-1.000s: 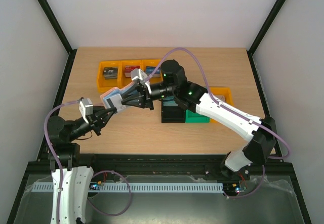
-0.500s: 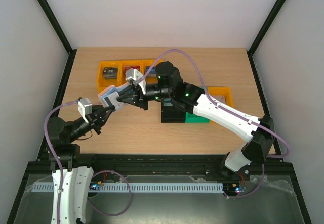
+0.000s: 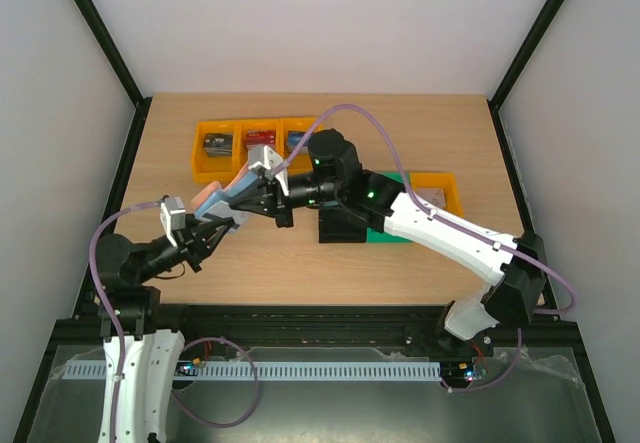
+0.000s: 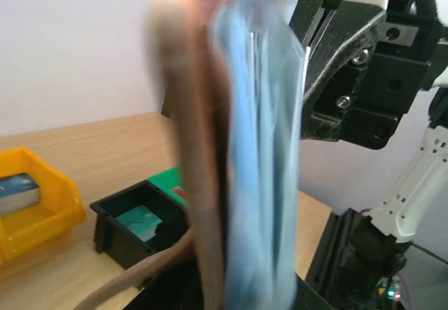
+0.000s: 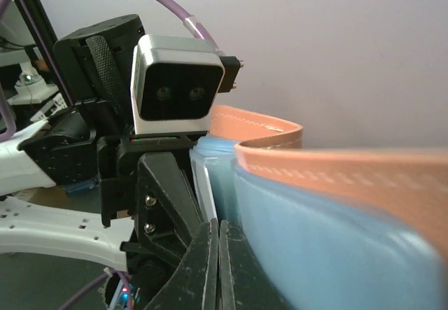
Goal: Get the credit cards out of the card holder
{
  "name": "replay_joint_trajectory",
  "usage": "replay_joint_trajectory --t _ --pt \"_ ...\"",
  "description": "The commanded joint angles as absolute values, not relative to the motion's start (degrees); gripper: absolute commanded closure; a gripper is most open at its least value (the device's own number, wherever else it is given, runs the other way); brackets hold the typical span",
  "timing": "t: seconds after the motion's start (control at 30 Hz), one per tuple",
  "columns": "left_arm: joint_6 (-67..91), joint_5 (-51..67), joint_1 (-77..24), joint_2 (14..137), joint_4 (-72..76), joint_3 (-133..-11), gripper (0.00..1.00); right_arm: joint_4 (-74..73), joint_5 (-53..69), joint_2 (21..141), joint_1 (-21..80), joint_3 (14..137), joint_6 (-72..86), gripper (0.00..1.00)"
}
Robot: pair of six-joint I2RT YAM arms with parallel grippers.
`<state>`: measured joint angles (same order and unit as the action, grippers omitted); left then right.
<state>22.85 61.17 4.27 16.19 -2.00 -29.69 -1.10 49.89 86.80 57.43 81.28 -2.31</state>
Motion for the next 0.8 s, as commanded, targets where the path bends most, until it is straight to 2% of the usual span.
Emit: replay_joint_trajectory --t 0.0,0.13,0.2,0.33,0.43,0.63,0.77 --pt "26.45 61.16 4.31 15.64 3.18 -29.23 0.90 0.22 56.93 84.08 57.70 78.13 0.86 0.98" --pt "27.22 61.47 4.31 13.65 3.46 -28.85 0.91 -0.92 56.39 83.51 57.25 77.96 0.30 0.98" --pt "27.16 62.20 4.31 12.92 3.58 -28.70 0.97 -1.06 56.59 83.69 57.13 78.10 0.39 0.98" --pt "27.16 62.66 4.31 12.66 3.80 -28.65 0.98 -6.35 57.77 85.10 57.13 80.30 -2.49 0.98" --pt "27.70 62.90 4.31 12.59 4.88 -28.65 0.97 -10.95 53.19 84.90 57.14 80.57 -5.16 0.97" --pt "28.35 63.90 4.31 12.48 5.82 -28.47 0.98 -13.74 46.07 84.61 57.17 79.89 -6.03 0.90" --pt "28.31 64.45 4.31 12.35 6.63 -28.18 0.98 -13.50 45.91 86.23 57.41 80.17 -4.97 0.87"
